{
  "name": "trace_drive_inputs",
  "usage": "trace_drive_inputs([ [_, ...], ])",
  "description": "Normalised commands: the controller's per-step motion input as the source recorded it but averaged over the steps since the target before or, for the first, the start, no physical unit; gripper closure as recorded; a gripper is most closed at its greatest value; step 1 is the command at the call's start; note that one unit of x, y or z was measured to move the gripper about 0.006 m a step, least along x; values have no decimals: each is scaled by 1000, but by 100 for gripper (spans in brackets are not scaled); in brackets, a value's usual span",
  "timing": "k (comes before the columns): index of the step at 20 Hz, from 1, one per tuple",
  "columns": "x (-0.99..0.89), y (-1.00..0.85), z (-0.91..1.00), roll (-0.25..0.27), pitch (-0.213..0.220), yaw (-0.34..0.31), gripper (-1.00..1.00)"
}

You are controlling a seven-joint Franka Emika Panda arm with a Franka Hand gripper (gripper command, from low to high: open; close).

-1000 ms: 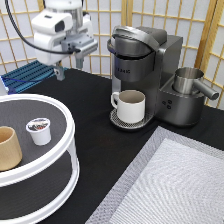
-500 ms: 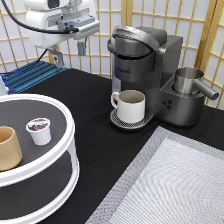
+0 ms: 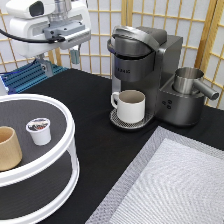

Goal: Make coffee

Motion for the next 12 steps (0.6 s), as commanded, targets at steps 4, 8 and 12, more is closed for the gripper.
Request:
trace_drive_inputs([
  [4, 999, 415, 595, 3, 105, -18, -100],
  [8, 1000, 490, 521, 83, 175, 0, -100],
  [12, 919, 497, 491, 139, 203, 0, -100],
])
